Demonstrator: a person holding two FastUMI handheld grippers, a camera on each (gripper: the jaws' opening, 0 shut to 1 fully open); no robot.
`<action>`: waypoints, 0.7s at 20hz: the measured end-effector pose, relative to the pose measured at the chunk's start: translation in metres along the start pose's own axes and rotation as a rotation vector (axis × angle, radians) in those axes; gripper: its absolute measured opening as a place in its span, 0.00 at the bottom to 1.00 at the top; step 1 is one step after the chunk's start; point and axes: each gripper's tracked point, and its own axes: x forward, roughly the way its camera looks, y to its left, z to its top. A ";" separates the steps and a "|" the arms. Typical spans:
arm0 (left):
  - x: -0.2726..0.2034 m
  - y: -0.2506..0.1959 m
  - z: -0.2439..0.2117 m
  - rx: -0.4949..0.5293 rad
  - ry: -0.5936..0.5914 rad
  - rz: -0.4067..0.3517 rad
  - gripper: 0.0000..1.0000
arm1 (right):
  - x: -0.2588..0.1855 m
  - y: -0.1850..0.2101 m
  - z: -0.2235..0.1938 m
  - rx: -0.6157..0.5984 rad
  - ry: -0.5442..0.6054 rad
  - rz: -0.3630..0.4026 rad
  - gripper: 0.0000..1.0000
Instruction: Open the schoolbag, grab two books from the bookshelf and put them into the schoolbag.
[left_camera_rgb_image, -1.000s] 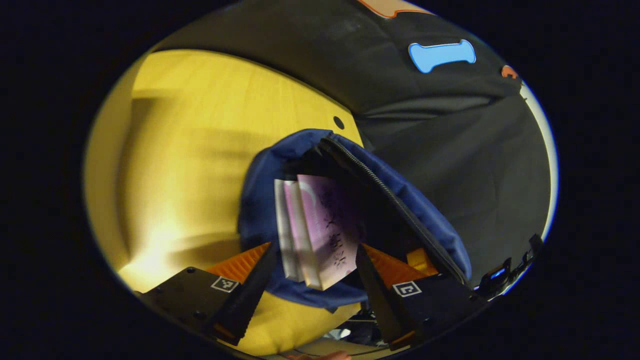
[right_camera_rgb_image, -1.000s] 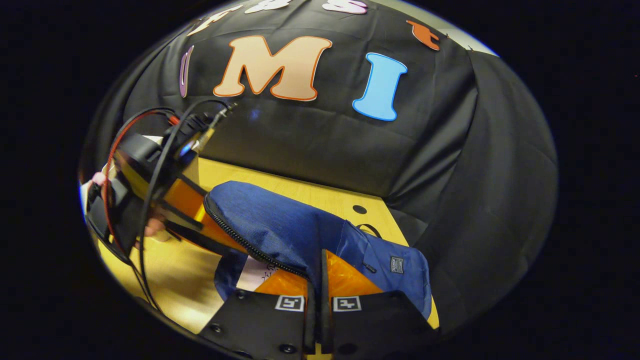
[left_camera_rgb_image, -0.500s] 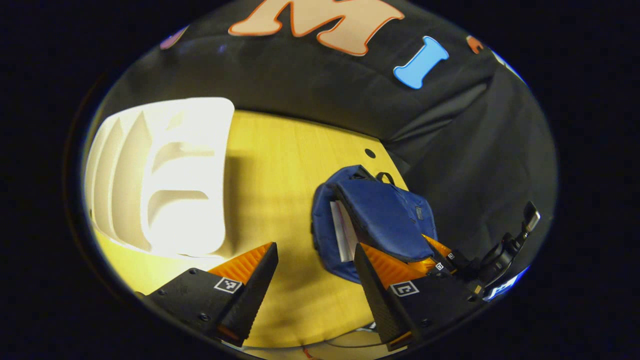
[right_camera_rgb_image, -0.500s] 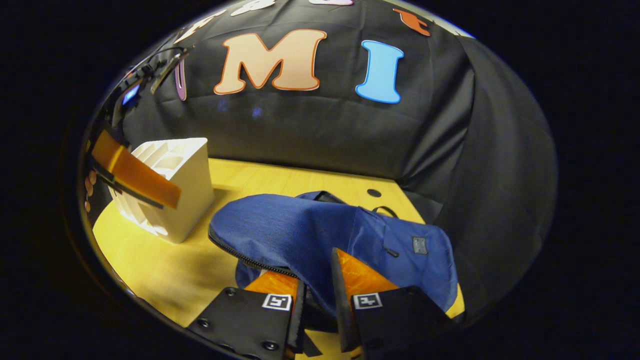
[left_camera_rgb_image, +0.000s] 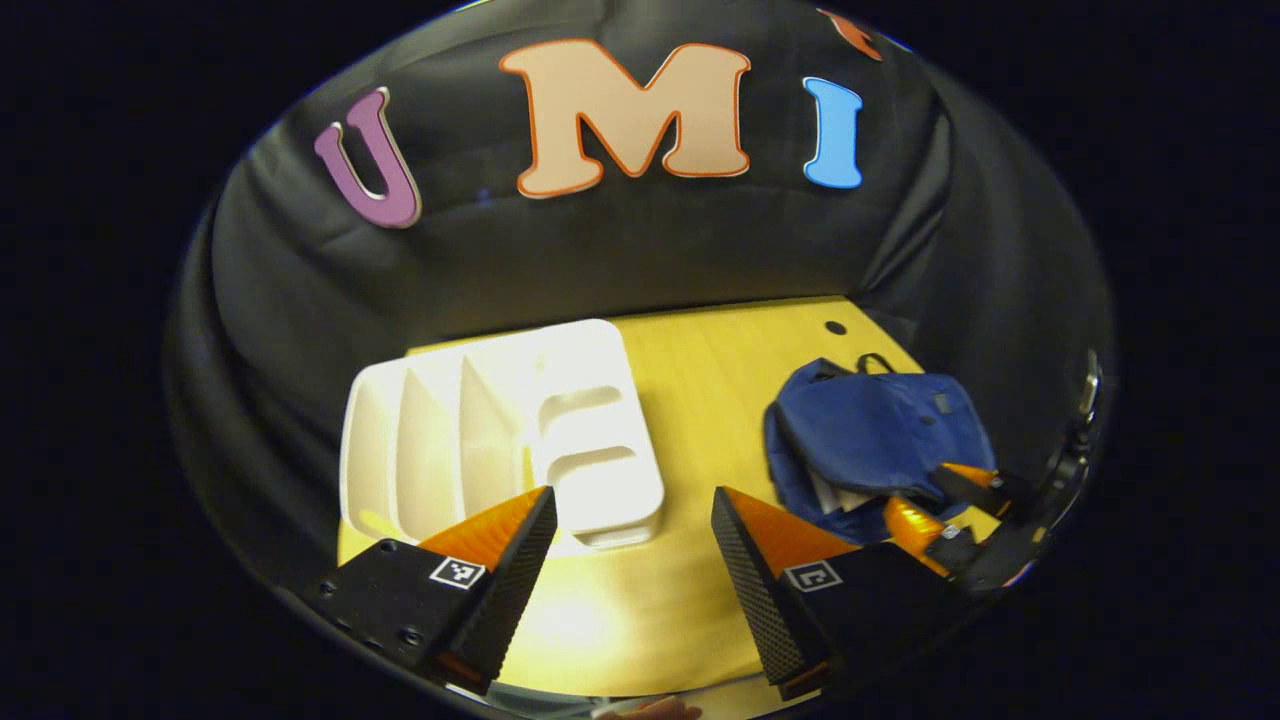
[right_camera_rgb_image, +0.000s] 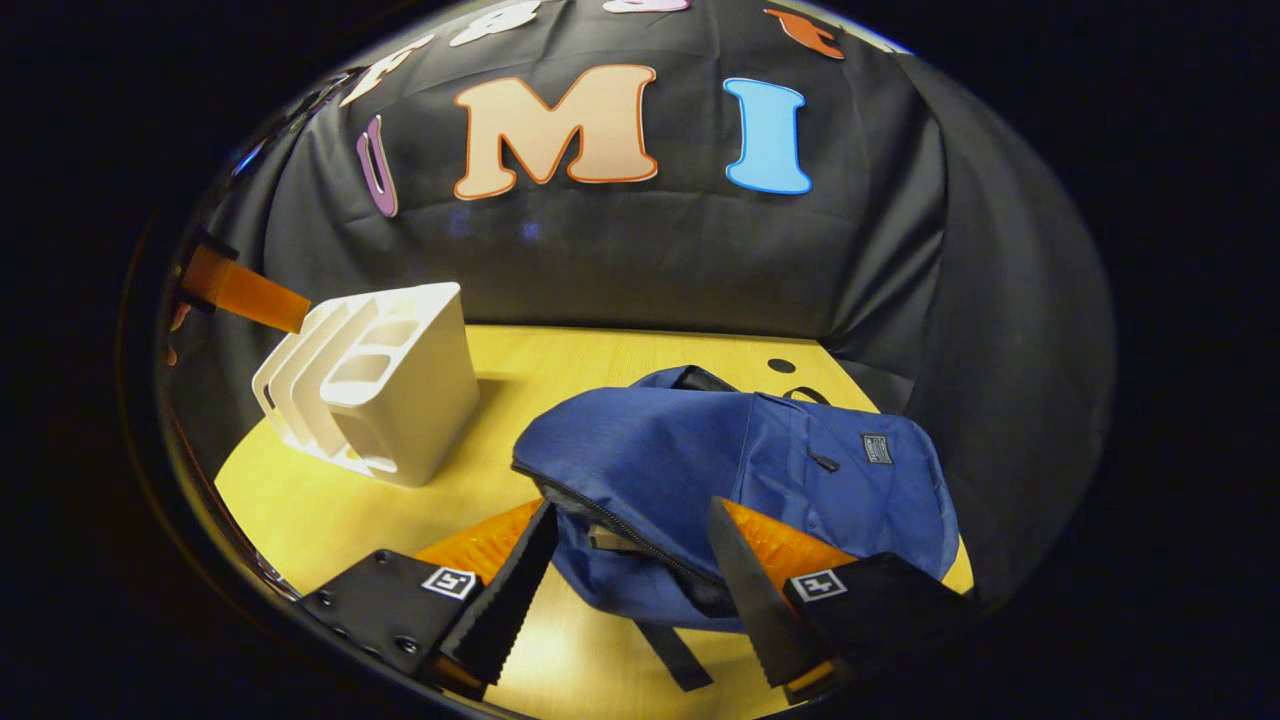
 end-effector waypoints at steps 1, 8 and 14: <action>-0.009 0.011 0.004 0.023 -0.015 0.031 0.93 | -0.005 0.007 0.007 0.025 -0.017 0.017 1.00; -0.054 0.059 0.032 0.041 -0.118 0.157 0.96 | -0.029 0.029 0.105 0.051 -0.228 0.042 1.00; -0.091 0.104 0.069 -0.055 -0.260 0.292 0.96 | -0.051 0.046 0.170 0.096 -0.380 0.104 0.94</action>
